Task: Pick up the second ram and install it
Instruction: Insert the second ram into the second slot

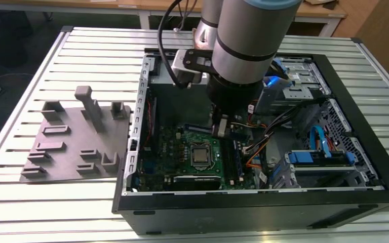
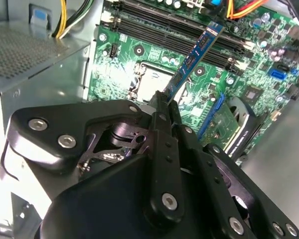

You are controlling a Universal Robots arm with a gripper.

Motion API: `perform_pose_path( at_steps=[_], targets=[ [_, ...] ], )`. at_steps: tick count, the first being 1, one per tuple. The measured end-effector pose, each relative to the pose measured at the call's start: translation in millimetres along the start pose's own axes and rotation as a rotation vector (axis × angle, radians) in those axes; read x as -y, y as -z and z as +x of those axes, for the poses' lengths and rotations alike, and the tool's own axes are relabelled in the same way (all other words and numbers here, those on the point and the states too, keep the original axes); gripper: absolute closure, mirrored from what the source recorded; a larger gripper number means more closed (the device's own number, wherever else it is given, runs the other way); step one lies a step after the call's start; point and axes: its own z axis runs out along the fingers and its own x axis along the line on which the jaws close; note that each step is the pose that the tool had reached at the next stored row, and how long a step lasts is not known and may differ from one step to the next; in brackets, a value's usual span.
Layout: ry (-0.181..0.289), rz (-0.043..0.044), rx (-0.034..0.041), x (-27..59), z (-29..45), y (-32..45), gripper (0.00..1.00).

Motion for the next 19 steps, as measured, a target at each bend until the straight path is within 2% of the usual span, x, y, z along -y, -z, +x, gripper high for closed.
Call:
perform_pose_path(
  at_steps=[19],
  targets=[
    [-0.193, 0.0138, 0.0099, 0.0, 0.1, -0.8, 0.86]
  ],
)
